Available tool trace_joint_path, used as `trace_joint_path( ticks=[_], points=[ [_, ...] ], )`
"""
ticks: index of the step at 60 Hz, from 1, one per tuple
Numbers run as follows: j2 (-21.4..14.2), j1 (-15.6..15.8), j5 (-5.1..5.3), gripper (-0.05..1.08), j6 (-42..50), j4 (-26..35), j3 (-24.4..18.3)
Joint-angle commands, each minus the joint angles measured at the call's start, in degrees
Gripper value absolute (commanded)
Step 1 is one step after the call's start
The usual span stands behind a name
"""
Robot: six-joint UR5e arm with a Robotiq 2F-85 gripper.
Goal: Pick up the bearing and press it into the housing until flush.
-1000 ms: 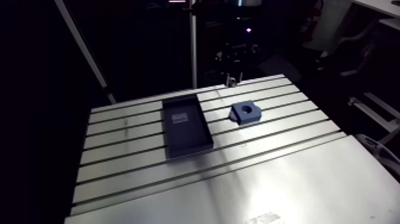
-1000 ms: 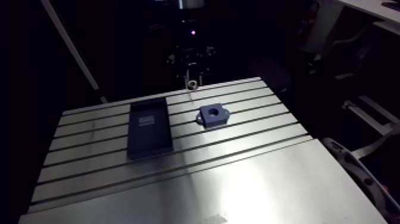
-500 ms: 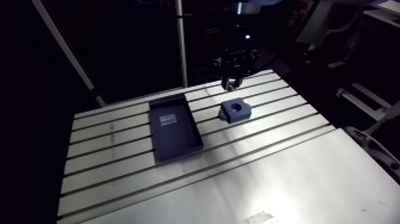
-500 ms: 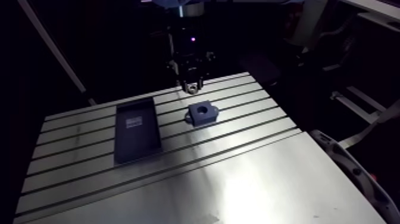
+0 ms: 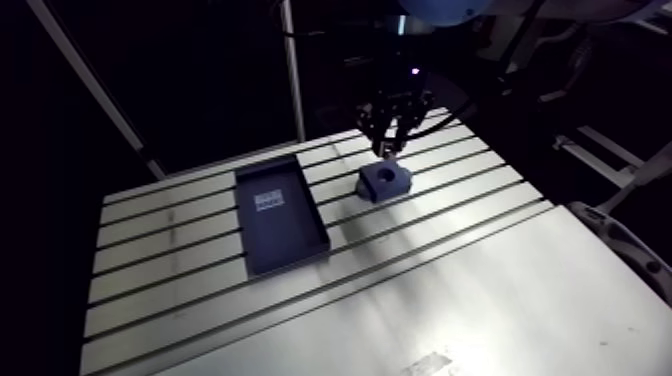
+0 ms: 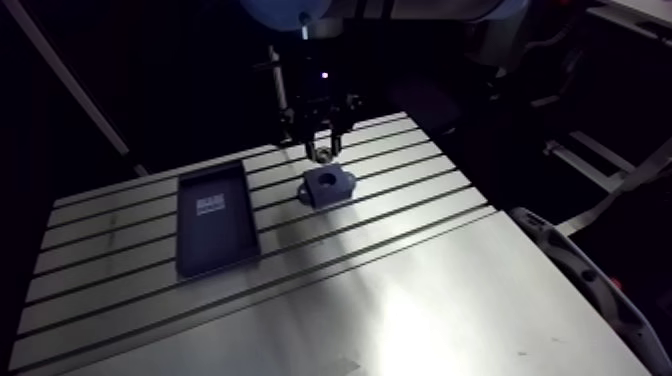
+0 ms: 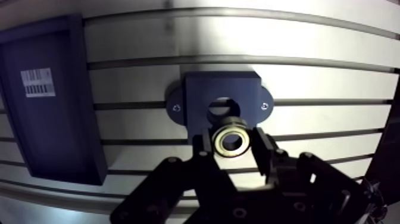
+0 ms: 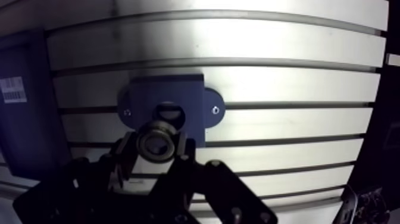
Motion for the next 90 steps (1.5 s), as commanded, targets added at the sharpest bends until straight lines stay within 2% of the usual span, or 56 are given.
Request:
trace_joint_path(
  ticks=[1, 18, 27, 90],
  points=[
    [0.69, -0.11, -0.17, 0.66, 0.11, -1.35, 0.83],
    [1.24, 0.06, 0.07, 0.66, 0.22, -2.16, 1.88],
    [2.33, 0.16, -0.18, 0.66, 0.13, -3.92, 1.71],
    [3.26, 0.32, -0.11, 0.66, 0.22, -4.02, 1.62]
  ],
)
